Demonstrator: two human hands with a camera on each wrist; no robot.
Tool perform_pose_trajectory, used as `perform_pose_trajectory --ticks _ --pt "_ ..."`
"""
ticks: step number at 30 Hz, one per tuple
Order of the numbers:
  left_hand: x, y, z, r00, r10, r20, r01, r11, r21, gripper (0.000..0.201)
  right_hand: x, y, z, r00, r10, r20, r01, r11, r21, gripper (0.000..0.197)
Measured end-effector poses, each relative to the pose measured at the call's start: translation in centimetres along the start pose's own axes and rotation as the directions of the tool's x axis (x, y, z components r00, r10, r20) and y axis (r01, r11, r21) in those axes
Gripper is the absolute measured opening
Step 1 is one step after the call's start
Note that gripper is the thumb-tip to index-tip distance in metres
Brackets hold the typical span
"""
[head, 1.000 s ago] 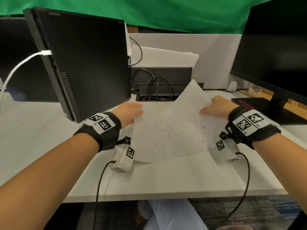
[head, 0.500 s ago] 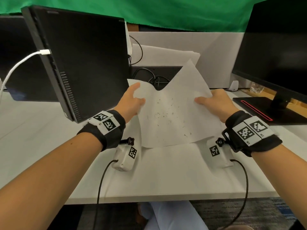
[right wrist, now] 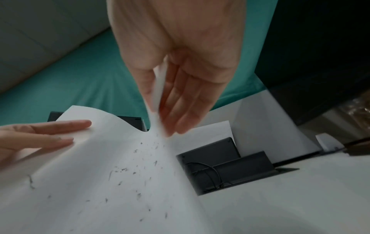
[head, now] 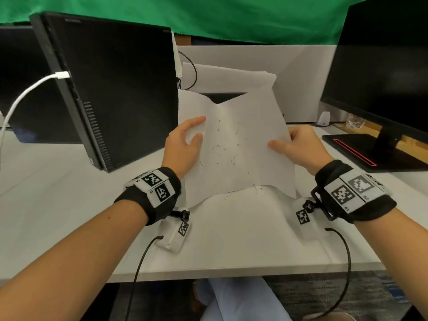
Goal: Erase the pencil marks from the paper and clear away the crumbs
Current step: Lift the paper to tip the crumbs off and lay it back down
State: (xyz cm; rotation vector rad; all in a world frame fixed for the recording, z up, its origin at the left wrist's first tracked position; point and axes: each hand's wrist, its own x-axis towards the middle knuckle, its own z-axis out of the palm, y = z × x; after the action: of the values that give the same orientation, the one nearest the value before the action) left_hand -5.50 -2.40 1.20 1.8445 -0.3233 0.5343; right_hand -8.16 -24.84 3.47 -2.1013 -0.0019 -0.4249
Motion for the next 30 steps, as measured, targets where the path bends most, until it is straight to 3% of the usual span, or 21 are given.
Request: perform_pose_trajectory --ticks 4,16,25,30 --pt "-0.2 -0.2 0.1 0.997 0.067 0.032 -0.068 0.997 0.028 0.038 -0.3 0.5 -0.2 0.999 -0.001 -0.045 0.001 1.0 0.003 0.026" --pt "-1.1 0.1 0.4 0.984 0.014 0.179 -0.036 0.993 0.116 0.043 -0.4 1.0 0.1 1.0 -0.024 -0.015 0.023 0.999 -0.044 0.033" --pt "-0.4 0.5 0.1 0.976 -0.03 0.217 -0.024 0.97 0.242 0.046 0.0 0.8 0.1 0.999 -0.05 -0.008 0.049 0.995 -0.09 0.033" --pt "0.1 0.0 0.0 0.981 -0.064 0.184 -0.004 0.938 0.347 0.035 0.0 0.7 0.4 0.998 -0.067 -0.005 0.066 0.993 -0.095 0.032"
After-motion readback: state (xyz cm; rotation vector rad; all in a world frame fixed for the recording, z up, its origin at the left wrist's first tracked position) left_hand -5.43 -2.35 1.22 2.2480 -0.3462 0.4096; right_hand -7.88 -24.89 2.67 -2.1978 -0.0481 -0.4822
